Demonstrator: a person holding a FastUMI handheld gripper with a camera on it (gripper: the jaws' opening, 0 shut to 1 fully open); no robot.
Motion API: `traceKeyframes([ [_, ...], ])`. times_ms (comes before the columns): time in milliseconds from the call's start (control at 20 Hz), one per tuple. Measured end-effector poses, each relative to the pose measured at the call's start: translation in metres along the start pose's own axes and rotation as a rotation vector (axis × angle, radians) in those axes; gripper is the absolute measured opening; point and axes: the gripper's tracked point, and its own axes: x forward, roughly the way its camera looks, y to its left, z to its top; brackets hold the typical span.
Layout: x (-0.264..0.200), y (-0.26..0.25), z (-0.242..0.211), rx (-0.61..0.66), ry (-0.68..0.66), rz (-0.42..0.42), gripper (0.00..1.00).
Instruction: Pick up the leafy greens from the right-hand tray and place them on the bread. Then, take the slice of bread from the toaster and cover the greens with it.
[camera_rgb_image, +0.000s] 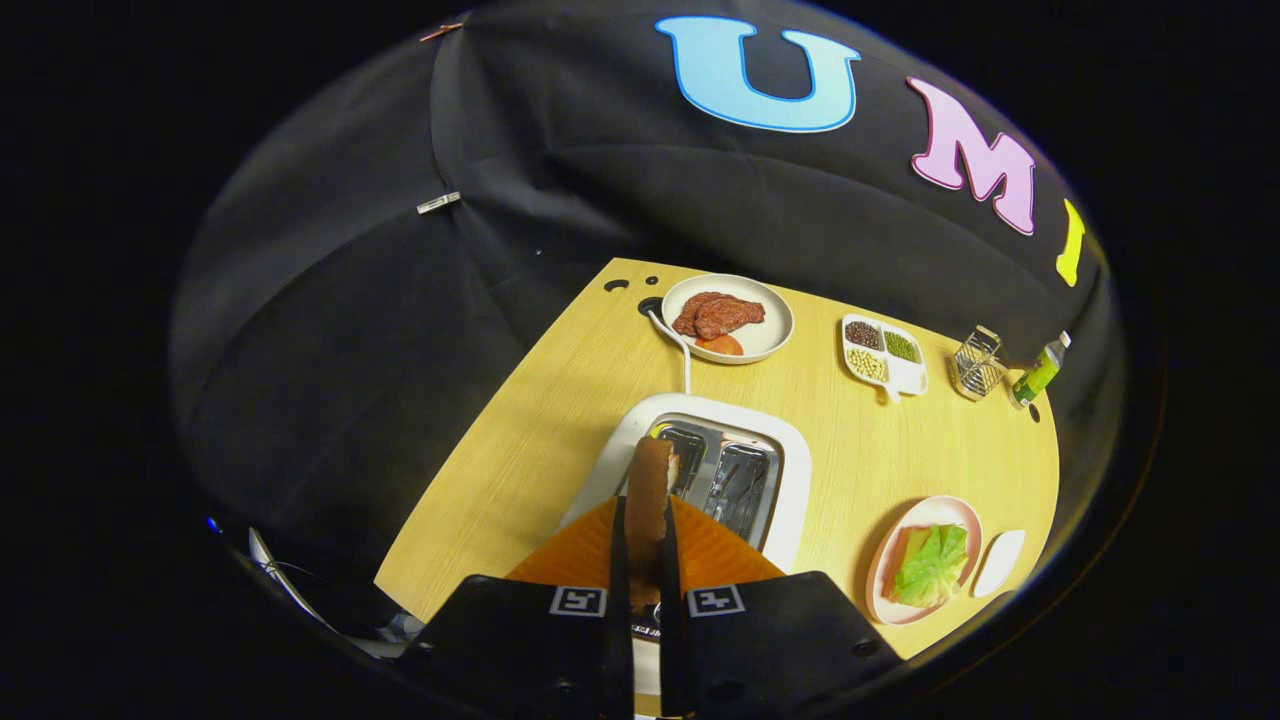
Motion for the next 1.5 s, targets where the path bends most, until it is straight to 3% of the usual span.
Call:
traceKeyframes([
  [200,-0.015,0.003,0.01,0.032,-0.02,0.029,0.15],
  [450,-0.067,-0.009,0.052,0.102,-0.122,0.116,0.15],
  [700,-0.127,-0.057,0.084,0.176,-0.229,0.162,0.14],
  [850,-0.149,-0.109,0.076,0.212,-0.245,0.128,0.14],
  [1150,-0.154,-0.238,0.026,0.238,-0.237,-0.036,0.14],
  [1500,-0.118,-0.308,-0.038,0.298,-0.176,-0.07,0.15],
])
